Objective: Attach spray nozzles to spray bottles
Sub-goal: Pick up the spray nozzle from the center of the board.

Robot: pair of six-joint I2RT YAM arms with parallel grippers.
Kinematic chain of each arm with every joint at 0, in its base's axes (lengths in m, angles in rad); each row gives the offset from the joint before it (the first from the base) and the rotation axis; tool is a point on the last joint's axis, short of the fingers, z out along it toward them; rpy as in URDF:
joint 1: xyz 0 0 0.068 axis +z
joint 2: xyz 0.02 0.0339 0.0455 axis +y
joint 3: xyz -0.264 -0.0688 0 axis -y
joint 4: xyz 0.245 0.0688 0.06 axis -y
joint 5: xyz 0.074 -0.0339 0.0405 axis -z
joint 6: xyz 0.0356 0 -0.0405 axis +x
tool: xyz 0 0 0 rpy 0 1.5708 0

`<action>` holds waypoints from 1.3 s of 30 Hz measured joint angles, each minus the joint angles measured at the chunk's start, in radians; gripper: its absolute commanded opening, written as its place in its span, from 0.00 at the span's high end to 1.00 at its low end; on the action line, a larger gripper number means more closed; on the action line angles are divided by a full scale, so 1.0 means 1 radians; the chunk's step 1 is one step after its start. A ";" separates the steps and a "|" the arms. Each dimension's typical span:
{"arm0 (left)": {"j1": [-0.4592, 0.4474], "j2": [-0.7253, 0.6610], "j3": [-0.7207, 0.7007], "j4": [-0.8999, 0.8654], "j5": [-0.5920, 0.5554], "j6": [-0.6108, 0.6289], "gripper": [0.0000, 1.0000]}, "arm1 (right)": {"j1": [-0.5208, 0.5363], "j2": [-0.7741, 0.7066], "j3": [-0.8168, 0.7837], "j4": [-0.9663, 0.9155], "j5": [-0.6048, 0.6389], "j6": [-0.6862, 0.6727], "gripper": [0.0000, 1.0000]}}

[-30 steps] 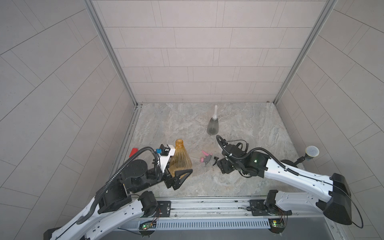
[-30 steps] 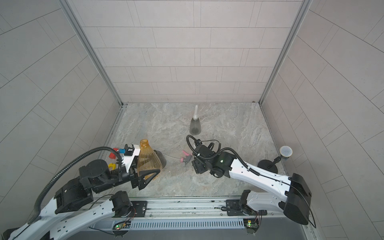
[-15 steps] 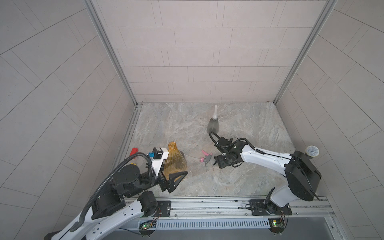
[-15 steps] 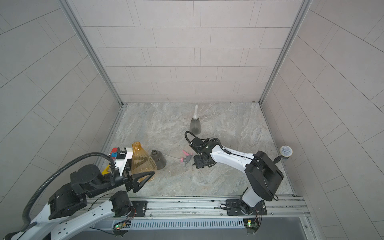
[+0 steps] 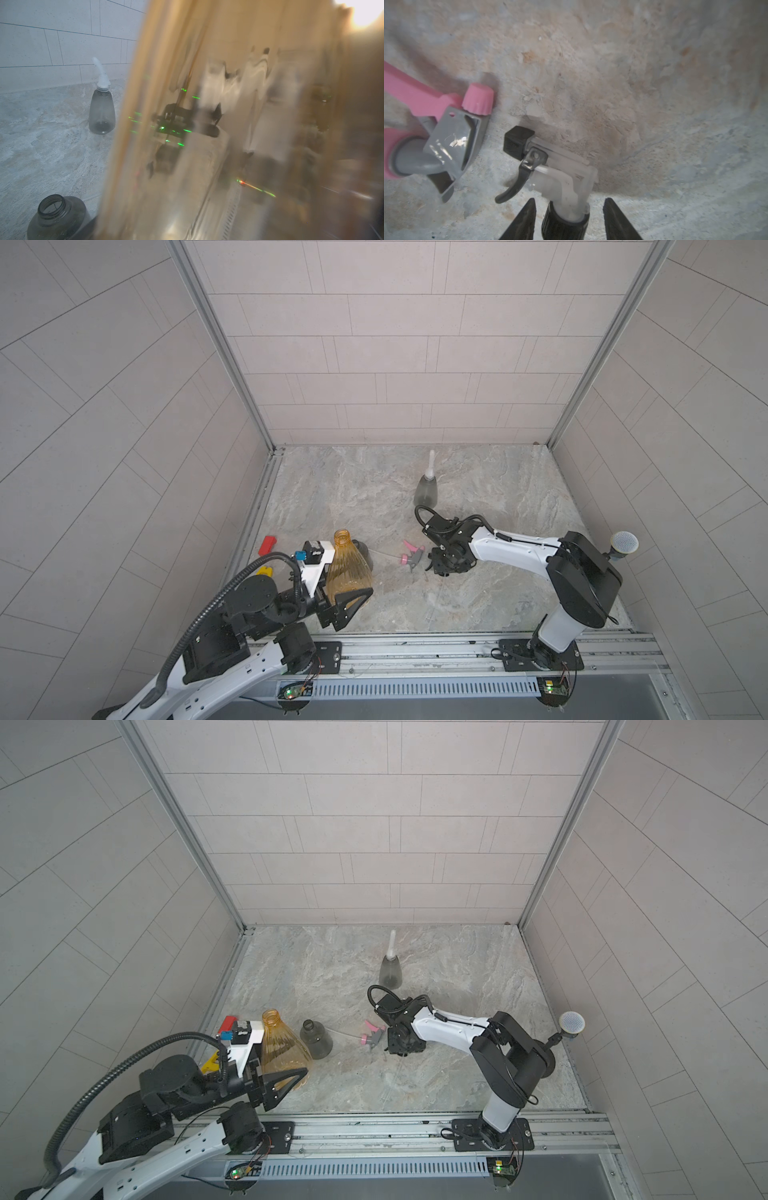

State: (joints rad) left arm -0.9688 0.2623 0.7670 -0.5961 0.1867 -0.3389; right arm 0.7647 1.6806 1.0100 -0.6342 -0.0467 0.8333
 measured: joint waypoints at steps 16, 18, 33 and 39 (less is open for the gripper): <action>0.000 0.015 -0.003 0.004 0.003 0.000 1.00 | -0.003 0.012 -0.019 0.031 -0.002 0.008 0.70; 0.000 0.031 -0.003 0.008 0.004 0.000 1.00 | -0.004 -0.030 -0.037 0.027 0.005 -0.003 0.71; 0.000 0.235 0.013 0.076 0.175 0.061 1.00 | 0.075 -0.765 0.163 0.038 0.128 -0.379 0.72; 0.000 0.278 0.014 0.093 0.294 0.080 1.00 | 0.220 -0.831 0.320 0.123 0.141 -0.565 0.72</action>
State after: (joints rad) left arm -0.9688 0.5400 0.7811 -0.5030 0.4805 -0.2592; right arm 0.9848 0.8494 1.3304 -0.5110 0.0940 0.2684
